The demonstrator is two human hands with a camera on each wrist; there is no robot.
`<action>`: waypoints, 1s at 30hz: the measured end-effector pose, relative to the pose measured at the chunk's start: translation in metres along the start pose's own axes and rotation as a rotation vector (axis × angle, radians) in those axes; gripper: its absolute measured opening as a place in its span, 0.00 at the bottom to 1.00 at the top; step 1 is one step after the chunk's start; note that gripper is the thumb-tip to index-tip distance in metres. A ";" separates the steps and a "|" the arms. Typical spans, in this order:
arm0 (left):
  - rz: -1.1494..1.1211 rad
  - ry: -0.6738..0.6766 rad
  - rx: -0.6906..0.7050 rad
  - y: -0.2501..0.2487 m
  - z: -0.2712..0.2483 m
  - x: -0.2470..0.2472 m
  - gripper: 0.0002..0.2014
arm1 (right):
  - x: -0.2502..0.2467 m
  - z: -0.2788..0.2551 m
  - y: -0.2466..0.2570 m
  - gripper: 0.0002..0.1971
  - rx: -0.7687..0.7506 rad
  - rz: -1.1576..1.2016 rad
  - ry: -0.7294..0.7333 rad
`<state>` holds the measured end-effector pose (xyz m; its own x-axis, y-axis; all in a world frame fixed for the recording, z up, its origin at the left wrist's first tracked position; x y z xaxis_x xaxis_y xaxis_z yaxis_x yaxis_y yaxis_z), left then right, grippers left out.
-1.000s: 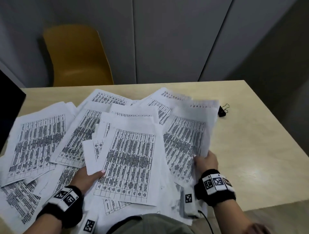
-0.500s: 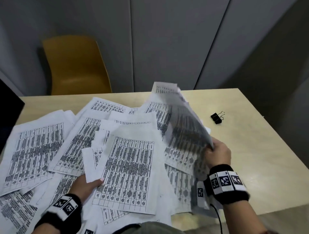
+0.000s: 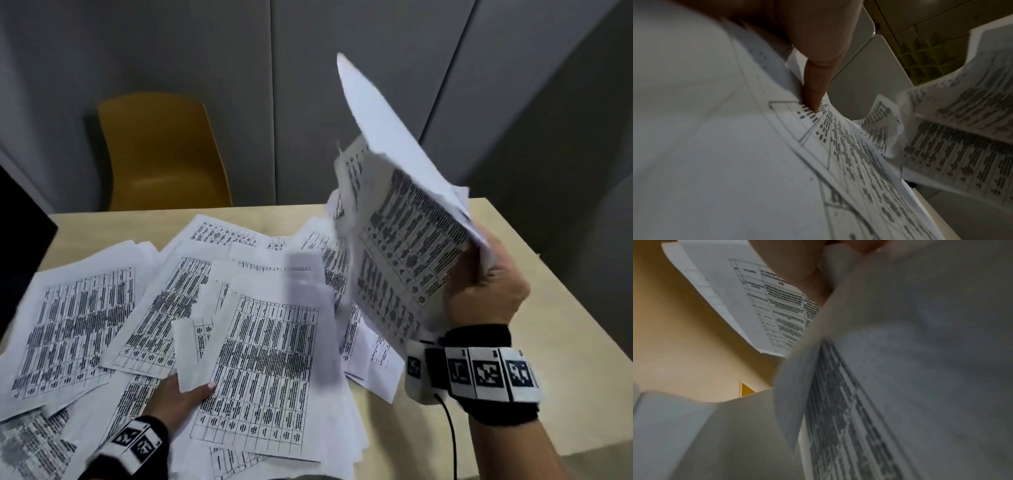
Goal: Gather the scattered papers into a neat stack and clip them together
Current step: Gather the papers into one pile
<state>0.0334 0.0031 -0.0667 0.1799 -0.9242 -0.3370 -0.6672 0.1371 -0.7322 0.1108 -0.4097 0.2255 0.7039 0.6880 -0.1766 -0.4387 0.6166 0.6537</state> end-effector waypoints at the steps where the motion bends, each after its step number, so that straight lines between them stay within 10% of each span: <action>1: -0.005 0.003 -0.001 0.001 0.001 0.000 0.22 | 0.000 0.002 0.003 0.15 0.003 0.017 -0.033; 17: -0.119 0.017 -0.045 -0.007 -0.012 0.002 0.24 | 0.084 -0.172 -0.131 0.11 0.959 0.072 0.351; 30: -0.111 0.021 0.040 -0.012 -0.009 0.001 0.11 | 0.115 -0.224 -0.122 0.18 0.972 -0.159 0.970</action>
<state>0.0351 -0.0031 -0.0529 0.2359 -0.9416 -0.2404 -0.6145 0.0471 -0.7875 0.1200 -0.3205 -0.0397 -0.1331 0.8720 -0.4711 0.4531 0.4762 0.7536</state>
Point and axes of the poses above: each hand's wrist, its own z-axis towards the middle knuckle, its own x-axis out of the palm, y = z × x, the point moved 10 cm from there along z, towards the middle knuckle, and after that the axes turned 2 degrees about -x, right-handed, at the moved point
